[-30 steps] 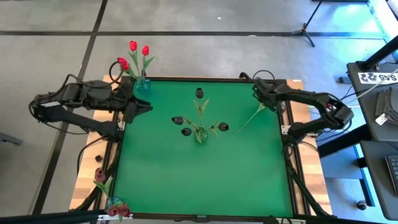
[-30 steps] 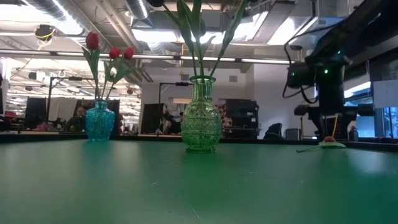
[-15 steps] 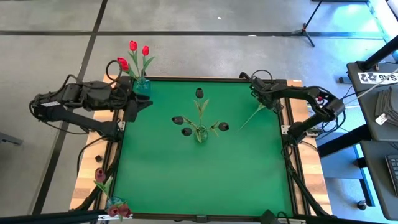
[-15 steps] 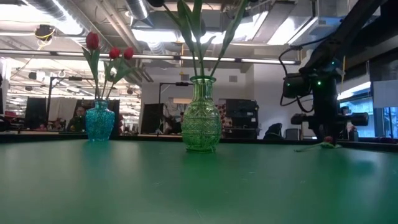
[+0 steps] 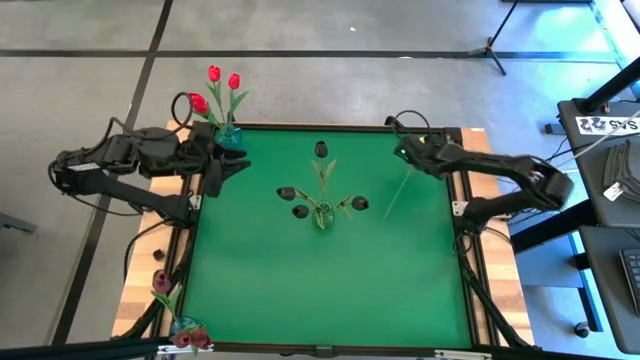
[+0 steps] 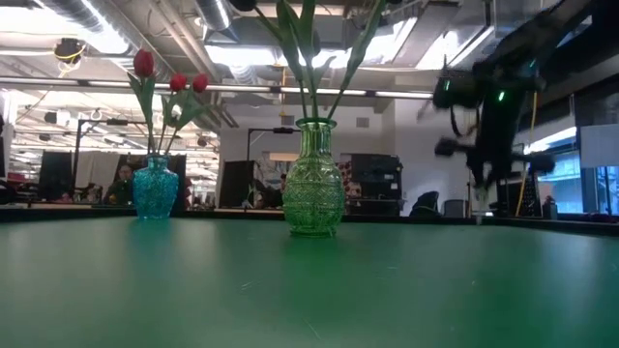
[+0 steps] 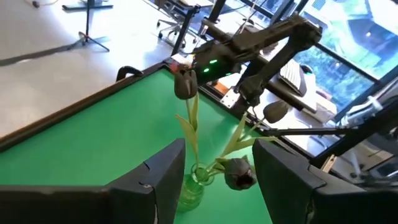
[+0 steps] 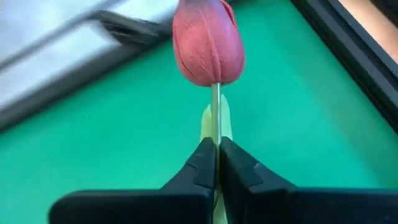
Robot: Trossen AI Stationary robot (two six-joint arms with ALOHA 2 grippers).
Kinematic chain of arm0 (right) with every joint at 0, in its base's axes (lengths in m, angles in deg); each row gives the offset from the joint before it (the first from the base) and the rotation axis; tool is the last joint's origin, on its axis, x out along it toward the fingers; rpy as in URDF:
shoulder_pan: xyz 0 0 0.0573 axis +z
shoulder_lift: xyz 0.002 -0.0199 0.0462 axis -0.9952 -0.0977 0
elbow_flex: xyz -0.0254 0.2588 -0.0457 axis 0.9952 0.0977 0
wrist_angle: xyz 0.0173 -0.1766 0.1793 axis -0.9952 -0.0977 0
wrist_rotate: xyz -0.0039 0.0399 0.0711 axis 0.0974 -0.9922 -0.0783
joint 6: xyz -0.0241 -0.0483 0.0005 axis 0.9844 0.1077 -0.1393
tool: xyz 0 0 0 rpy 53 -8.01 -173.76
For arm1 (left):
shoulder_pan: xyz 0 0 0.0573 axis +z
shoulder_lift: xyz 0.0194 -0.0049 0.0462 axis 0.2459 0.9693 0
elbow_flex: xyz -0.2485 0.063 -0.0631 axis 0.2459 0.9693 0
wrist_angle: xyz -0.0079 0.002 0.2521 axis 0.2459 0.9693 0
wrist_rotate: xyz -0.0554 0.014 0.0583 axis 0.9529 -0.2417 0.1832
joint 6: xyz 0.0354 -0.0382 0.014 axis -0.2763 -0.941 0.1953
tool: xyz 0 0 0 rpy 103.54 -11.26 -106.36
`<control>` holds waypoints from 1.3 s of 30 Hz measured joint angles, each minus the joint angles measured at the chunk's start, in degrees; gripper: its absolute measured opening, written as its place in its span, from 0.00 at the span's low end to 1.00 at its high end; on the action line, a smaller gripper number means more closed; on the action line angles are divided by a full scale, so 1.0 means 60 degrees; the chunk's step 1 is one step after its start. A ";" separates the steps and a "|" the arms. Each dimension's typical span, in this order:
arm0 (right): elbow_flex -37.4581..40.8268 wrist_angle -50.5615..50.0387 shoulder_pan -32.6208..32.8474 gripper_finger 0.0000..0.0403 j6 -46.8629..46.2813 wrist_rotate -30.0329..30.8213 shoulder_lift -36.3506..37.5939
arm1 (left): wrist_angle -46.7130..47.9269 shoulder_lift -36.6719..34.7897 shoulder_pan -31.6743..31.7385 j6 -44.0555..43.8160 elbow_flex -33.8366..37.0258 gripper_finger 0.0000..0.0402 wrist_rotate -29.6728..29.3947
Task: Sort flowers into vase by color
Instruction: Put the dark red tulip into the bottom blue vase
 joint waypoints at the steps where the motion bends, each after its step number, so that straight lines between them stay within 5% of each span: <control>1: -0.0007 -0.0007 0.0248 0.02 0.0211 0.0182 0.0421 | 0.0007 0.0004 0.0000 0.0120 0.0000 0.46 0.0003; 10: -0.1477 -0.0007 0.2407 0.02 0.4186 0.1499 0.3600 | -0.0514 -0.0003 -0.0001 0.1055 0.0000 0.46 0.0749; 15: -0.2626 0.0045 0.3895 0.01 0.6370 0.1485 0.4163 | -0.2037 0.0091 -0.0485 0.1476 0.0000 0.46 0.2760; 18: -0.3239 0.0545 0.4951 0.02 0.7438 0.1227 0.4169 | -0.2997 0.0237 -0.1142 0.1590 0.0000 0.46 0.2949; 27: -0.4558 0.3703 0.7694 0.01 0.9426 0.0986 0.3423 | -0.4487 0.1195 -0.3078 0.2101 0.0000 0.46 0.0441; 39: -0.7197 0.5336 0.9091 0.01 1.1038 -0.0395 0.1322 | -0.7439 0.3277 -0.2977 0.3402 0.0004 0.49 -0.1182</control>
